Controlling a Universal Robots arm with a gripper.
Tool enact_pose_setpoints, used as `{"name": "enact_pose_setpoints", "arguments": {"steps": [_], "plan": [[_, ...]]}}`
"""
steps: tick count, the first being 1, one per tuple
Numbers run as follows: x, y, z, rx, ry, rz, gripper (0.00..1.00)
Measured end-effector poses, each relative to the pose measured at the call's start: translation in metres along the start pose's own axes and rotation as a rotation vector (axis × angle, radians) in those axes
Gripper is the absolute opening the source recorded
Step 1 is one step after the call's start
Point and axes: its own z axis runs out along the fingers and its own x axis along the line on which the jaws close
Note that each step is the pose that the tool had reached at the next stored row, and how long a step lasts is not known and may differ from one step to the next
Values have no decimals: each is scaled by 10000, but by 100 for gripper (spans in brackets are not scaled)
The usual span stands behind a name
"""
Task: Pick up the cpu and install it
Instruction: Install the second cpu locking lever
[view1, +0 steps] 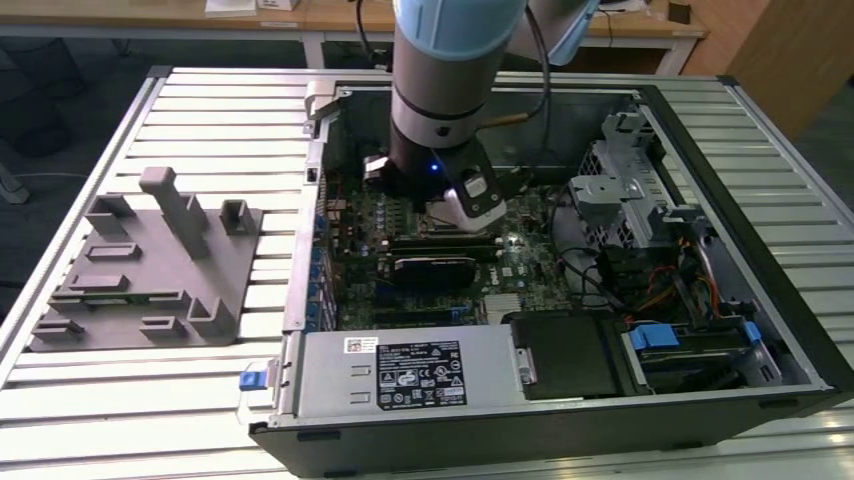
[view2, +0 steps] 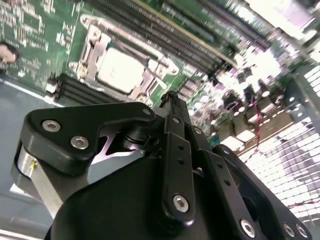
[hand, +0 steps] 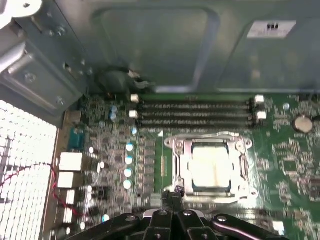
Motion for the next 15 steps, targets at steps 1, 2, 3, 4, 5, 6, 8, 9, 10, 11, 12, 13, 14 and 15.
{"name": "enact_pose_setpoints", "arguments": {"steps": [1, 2, 3, 4, 5, 6, 8, 9, 10, 11, 12, 13, 14, 15], "plan": [[-4, 1, -3, 156, -6, 18, 11], [-9, 2, -6, 307, -11, 36, 11], [-18, 2, -7, 417, -14, 51, 11], [-30, 2, -7, 481, -17, 63, 11], [-47, 2, -7, 528, -21, 75, 11], [-65, 2, -9, 561, -23, 84, 11], [-105, 3, -10, 610, -28, 99, 11], [-126, 3, -10, 630, -30, 108, 11], [-150, 3, -11, 647, -33, 119, 11], [-163, 2, -9, 651, -37, 128, 11], [-173, 1, -7, 654, -38, 136, 11], [-181, 1, -4, 657, -40, 145, 11], [-188, -1, 0, 661, -42, 153, 11], [-194, -2, 6, 663, -44, 160, 11]]}}
